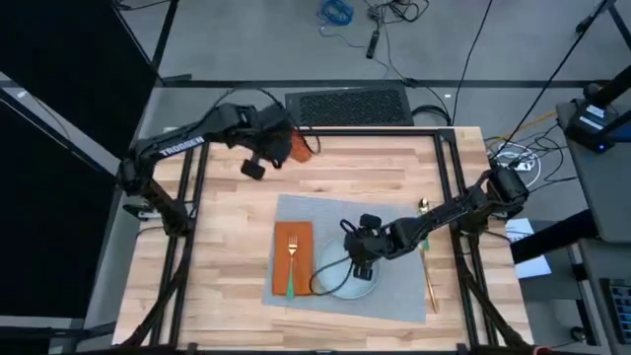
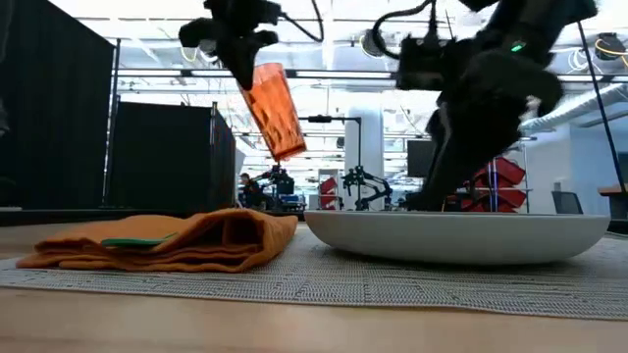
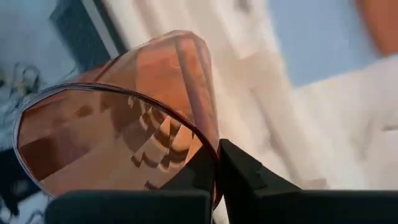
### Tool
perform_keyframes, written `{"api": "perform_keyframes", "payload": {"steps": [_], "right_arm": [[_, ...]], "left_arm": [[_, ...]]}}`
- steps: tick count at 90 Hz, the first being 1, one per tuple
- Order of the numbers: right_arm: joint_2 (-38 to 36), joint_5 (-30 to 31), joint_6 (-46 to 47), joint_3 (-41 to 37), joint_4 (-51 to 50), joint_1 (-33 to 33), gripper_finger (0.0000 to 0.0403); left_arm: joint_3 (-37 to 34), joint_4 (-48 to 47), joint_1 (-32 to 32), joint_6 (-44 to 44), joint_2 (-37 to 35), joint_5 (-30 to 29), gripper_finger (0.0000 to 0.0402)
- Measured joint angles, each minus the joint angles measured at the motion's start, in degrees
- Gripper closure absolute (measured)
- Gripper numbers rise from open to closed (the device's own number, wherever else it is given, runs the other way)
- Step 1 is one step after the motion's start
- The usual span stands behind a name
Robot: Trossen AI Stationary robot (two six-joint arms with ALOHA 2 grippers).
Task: Set table place
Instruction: Move the brown cup
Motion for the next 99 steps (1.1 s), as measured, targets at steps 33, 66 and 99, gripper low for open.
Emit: {"api": "perform_keyframes", "payload": {"steps": [33,66,99], "right_arm": [[-2.5,8.6,15.2,0.0,-2.6,13.2,0.022],[-2.5,16.4,21.2,0.0,-3.4,18.7,0.022],[-2.5,16.3,22.2,0.0,-3.2,16.9,0.022]], "left_arm": [[9.2,0.9,-6.5,2.6,12.1,-2.2,0.0401],[21.3,1.9,-9.0,2.0,19.9,0.6,0.0401],[21.7,-2.8,-8.3,-2.2,23.0,5.2,0.0401]]}}
